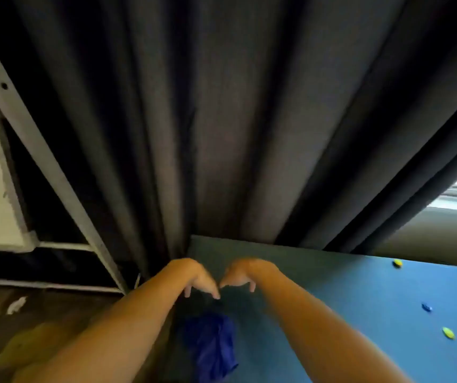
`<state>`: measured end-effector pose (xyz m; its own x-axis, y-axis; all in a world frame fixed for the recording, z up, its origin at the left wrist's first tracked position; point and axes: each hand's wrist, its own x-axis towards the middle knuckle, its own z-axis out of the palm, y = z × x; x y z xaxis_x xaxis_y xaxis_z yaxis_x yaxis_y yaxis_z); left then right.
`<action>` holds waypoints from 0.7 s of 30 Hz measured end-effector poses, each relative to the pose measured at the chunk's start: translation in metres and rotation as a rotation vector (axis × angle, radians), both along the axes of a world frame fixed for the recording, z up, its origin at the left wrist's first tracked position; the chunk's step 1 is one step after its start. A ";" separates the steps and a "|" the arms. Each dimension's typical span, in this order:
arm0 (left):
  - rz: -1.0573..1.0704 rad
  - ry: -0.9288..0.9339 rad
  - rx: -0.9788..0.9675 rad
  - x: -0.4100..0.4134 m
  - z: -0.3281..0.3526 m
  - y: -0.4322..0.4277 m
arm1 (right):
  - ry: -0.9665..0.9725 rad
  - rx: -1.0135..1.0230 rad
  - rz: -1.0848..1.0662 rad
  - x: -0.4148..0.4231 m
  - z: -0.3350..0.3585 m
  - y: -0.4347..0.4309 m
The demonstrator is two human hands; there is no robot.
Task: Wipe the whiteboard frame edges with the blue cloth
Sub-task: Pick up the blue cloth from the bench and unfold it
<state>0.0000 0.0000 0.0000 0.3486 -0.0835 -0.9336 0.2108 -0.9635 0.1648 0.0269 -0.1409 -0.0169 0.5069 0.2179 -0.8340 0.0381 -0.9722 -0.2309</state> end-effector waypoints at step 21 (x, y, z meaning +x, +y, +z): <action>1.614 -0.444 -0.776 -0.103 -0.066 0.052 | 0.334 0.848 -0.896 -0.058 -0.051 0.028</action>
<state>-0.1025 0.0518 -0.0663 0.6961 0.2264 -0.6813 0.5629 0.4168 0.7137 -0.0313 -0.1125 -0.0681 0.5456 0.4344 -0.7167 -0.7307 -0.1721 -0.6606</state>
